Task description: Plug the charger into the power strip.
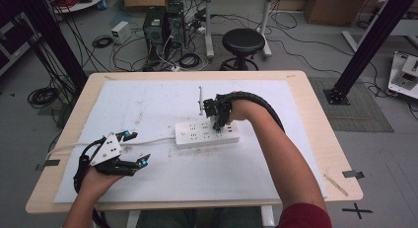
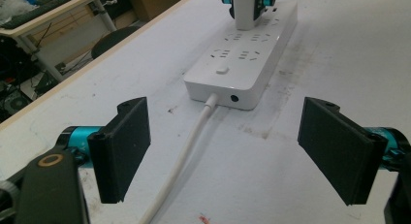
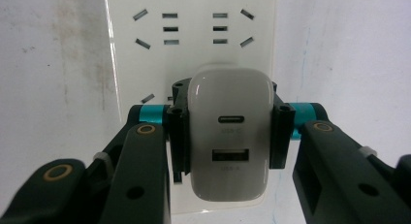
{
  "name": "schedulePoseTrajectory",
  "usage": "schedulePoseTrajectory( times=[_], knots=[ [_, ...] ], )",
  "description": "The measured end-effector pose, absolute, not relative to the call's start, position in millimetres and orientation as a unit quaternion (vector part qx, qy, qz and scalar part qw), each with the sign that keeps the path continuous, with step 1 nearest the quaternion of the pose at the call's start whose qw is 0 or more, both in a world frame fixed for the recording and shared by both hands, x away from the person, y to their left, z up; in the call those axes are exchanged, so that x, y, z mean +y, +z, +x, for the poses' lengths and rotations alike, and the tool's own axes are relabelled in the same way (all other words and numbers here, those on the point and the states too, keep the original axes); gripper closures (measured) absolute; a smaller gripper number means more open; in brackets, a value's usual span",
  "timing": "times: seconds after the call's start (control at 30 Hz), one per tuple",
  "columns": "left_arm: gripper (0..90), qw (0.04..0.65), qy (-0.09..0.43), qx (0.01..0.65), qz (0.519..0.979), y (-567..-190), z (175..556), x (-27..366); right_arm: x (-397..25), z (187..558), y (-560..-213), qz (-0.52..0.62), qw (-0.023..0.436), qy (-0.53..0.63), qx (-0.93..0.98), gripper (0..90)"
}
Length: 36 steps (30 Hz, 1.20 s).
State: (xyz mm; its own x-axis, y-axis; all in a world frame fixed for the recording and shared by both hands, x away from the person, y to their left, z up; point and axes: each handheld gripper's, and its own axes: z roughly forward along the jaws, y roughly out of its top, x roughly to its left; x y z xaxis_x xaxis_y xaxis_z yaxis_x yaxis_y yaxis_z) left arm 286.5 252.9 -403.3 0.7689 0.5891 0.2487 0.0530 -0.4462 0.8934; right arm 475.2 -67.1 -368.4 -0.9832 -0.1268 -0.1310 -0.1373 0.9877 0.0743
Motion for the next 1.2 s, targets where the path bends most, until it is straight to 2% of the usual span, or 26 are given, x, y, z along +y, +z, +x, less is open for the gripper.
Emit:
schedulePoseTrajectory(
  times=[0.33, 0.67, 0.73, 0.77, 0.8, 0.83, 1.0, 1.2],
  knots=[
    [19.1, 0.488, 0.276, 0.187, 0.806, -398.5, 286.8, 243.7, -71.5, 490.8, -376.5, -0.051, 0.013, 0.068, 0.996, 63.6],
    [19.2, 0.488, 0.271, 0.189, 0.807, -400.5, 288.9, 243.7, -67.6, 487.9, -376.6, -0.057, 0.025, 0.053, 0.997, 62.3],
    [19.2, 0.49, 0.27, 0.19, 0.807, -400.4, 289.2, 244.4, -68.1, 486.7, -376.1, -0.059, 0.029, 0.05, 0.997, 59.2],
    [19.2, 0.489, 0.27, 0.192, 0.807, -399.2, 289.9, 246.5, -70.7, 486.0, -375.5, -0.047, 0.04, 0.052, 0.997, 50.8],
    [19.2, 0.489, 0.27, 0.192, 0.807, -399.2, 289.9, 246.5, -70.7, 486.0, -375.5, -0.047, 0.04, 0.052, 0.997, 50.8],
    [19.2, 0.488, 0.272, 0.192, 0.807, -398.4, 290.1, 247.2, -75.2, 484.4, -369.3, -0.026, 0.044, 0.075, 0.996, 43.1],
    [19.1, 0.488, 0.274, 0.189, 0.807, -392.0, 290.2, 249.8, -85.9, 475.7, -345.6, 0.003, 0.055, 0.143, 0.988, 39.7],
    [19.2, 0.492, 0.275, 0.181, 0.806, -383.3, 291.6, 251.7, -106.0, 461.0, -327.9, 0.059, 0.074, 0.223, 0.97, 27.3]
  ],
)
